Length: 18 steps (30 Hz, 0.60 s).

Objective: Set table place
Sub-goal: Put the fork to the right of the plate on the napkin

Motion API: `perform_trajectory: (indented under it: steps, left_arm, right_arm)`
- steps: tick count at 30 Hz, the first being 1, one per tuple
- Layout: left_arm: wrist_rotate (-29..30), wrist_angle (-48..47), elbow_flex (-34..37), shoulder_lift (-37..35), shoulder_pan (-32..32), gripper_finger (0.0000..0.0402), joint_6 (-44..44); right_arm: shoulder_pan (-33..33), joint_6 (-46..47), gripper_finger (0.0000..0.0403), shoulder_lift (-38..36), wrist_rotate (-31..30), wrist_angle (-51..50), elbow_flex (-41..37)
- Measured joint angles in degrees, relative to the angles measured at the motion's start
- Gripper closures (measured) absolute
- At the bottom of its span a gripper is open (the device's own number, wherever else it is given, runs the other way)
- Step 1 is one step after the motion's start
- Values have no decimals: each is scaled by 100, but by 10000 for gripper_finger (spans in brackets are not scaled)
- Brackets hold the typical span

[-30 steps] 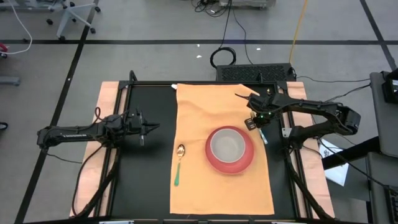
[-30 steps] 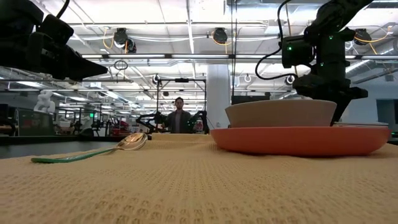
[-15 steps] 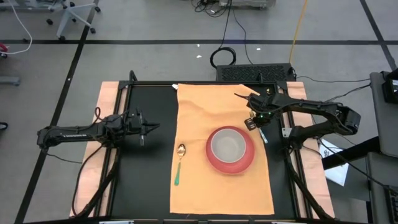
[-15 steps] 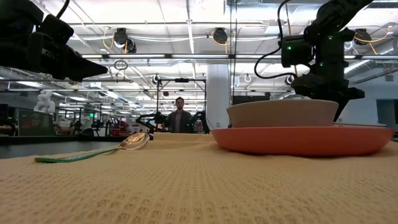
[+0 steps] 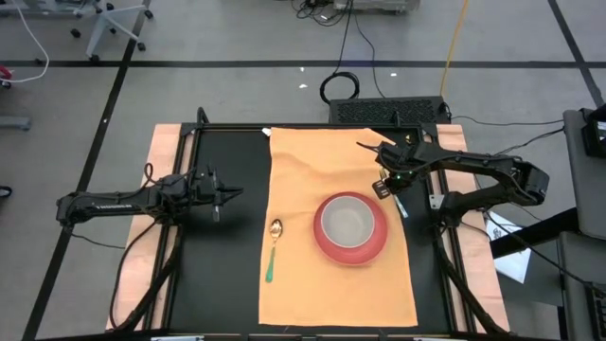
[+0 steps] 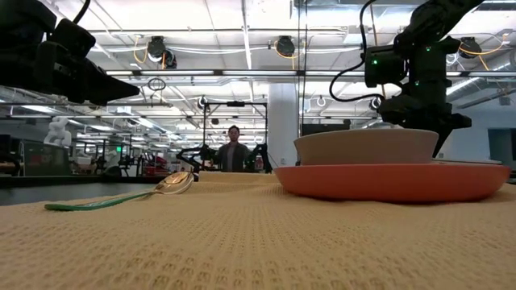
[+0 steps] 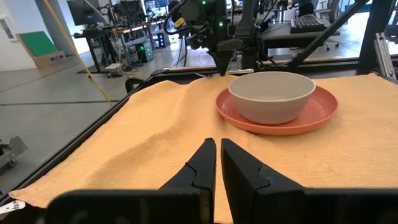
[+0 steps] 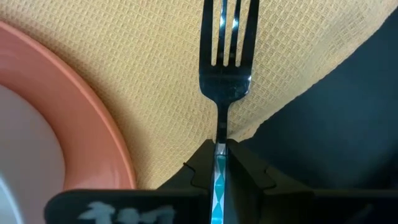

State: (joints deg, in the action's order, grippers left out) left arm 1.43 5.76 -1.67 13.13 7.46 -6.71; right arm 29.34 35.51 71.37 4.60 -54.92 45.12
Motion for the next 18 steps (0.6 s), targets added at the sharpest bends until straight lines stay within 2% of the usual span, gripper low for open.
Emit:
perform_trajectory:
  steps: [14, 18]
  left_arm:
    - [-1, 0, 0, 0, 0, 371, 20]
    - [-2, 0, 0, 0, 0, 371, 18]
  right_arm:
    - [-2, 10, 378, -1, 2, 68, -5]
    - [-2, 75, 378, -2, 0, 240, -252]
